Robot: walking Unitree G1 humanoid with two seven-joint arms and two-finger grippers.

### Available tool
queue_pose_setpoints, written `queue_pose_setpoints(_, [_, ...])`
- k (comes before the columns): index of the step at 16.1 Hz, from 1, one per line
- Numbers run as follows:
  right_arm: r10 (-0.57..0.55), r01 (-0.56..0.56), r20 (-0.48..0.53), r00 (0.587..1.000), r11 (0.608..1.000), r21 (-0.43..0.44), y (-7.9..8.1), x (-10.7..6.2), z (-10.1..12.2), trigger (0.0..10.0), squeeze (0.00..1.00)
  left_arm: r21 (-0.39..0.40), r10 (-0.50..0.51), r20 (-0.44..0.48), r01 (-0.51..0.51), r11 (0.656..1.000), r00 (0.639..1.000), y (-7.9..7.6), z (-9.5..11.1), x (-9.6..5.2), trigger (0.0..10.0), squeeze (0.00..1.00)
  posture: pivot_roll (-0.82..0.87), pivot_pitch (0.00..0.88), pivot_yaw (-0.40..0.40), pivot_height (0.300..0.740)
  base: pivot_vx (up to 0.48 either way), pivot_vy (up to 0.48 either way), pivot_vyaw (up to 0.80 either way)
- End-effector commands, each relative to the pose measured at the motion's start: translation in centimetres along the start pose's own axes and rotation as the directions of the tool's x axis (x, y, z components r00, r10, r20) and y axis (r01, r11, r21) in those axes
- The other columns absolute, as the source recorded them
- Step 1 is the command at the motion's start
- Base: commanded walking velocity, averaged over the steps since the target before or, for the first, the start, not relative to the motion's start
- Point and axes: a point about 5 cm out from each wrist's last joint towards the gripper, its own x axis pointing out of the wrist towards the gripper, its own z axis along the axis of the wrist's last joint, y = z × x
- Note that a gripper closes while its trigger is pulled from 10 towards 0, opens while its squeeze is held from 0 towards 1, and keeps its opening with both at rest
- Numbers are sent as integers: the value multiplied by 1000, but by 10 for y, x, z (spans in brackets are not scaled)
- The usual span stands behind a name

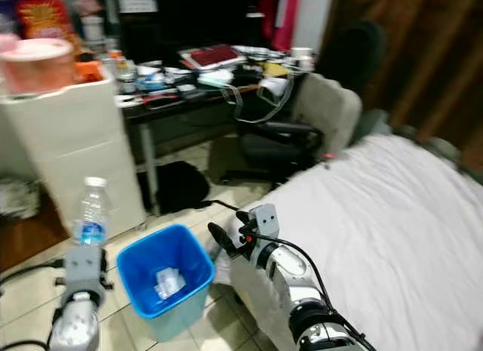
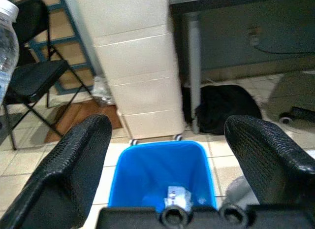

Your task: Clean up the room

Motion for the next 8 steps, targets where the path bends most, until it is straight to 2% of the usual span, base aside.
queue_pose_setpoints(1, [-22, 22, -6, 1000, 1000, 11, -3, -4, -3, 10000, 0, 36, -19, 97, 15, 999, 995, -3, 20, 2, 10000, 0, 276, 0, -71, 740, 0, 0, 419])
queue_pose_setpoints(3, [-24, 25, -7, 1000, 1000, 15, -2, -4, -6, 10000, 0, 40, -18, 103, 14, 999, 995, -4, 24, 5, 10000, 0, 274, 0, -69, 740, 0, 0, 413])
queue_pose_setpoints(7, [-23, 23, -10, 1000, 1000, 18, -1, -2, -5, 10000, 0, 24, -2, 119, 0, 1000, 993, -4, 28, 5, 10000, 0, 269, 0, -74, 740, 0, -478, 414])
queue_pose_setpoints(8, [-24, 24, -11, 1000, 1000, 20, -1, -2, -4, 10000, 0, 28, -3, 127, 0, 1000, 992, -6, 30, 4, 10000, 0, 268, 0, -79, 740, 0, -480, 0])
